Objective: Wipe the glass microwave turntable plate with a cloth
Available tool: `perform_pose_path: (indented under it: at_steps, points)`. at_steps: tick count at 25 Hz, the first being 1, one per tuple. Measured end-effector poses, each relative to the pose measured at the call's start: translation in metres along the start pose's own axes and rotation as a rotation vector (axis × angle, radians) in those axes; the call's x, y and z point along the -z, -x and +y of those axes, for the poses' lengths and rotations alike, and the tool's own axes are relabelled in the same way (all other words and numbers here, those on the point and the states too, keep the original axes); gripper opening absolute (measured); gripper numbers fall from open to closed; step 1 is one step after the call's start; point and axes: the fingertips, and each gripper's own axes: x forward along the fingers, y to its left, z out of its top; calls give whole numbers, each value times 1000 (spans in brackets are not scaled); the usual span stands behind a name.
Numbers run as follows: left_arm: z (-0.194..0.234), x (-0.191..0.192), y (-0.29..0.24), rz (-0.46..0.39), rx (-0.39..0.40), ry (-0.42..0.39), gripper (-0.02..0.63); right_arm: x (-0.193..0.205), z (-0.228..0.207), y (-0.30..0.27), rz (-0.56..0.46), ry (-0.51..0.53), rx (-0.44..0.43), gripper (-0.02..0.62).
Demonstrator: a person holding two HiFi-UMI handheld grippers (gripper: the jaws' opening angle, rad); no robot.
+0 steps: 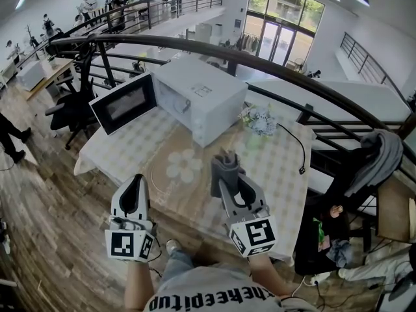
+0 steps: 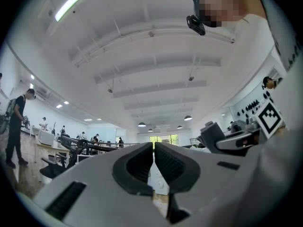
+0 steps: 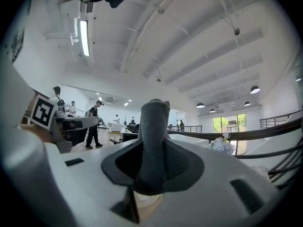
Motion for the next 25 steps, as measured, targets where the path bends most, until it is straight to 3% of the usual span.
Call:
perform_pose_path:
  at_steps: [25]
  points:
    - [17,5,-12,10,-7,10,12,1,1,-19,-14,-28,25,107]
